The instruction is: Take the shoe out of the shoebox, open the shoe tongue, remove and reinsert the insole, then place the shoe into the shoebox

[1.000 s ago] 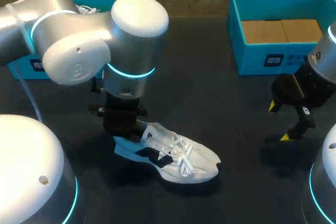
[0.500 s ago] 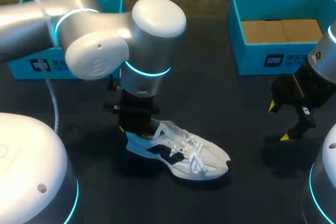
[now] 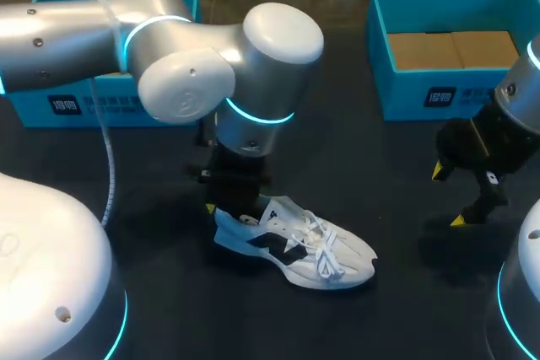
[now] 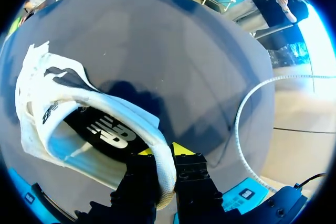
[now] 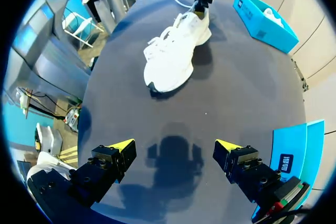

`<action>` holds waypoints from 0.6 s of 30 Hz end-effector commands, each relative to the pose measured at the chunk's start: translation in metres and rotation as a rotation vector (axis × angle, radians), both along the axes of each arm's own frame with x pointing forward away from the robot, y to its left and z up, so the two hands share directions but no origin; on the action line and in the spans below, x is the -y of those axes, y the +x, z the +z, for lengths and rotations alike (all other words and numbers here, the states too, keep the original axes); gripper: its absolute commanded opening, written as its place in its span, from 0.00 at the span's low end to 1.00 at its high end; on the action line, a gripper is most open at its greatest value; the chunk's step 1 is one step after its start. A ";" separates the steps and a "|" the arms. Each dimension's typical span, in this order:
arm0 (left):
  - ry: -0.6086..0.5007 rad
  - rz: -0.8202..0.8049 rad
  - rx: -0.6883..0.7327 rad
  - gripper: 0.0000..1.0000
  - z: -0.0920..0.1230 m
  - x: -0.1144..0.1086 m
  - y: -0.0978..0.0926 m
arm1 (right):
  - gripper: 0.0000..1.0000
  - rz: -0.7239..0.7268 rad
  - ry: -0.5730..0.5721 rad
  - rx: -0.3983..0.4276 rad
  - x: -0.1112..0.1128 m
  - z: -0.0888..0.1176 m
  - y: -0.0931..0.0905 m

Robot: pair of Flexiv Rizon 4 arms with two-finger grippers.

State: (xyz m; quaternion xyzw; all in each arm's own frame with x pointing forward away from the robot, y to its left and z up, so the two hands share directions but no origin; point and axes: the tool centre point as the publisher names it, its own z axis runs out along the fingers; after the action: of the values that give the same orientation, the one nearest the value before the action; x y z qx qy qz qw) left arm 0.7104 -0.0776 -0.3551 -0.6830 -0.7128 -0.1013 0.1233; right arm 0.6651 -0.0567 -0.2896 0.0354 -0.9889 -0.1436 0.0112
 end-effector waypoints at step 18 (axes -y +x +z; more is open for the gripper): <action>0.015 0.022 -0.007 0.00 -0.010 0.021 0.006 | 1.00 0.000 -0.002 0.001 0.000 -0.001 0.000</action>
State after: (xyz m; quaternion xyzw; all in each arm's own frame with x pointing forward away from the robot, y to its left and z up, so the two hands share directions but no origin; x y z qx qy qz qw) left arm 0.7159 -0.0950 -0.3650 -0.6759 -0.7181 -0.1017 0.1309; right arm 0.6652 -0.0566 -0.2896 0.0353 -0.9889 -0.1436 0.0112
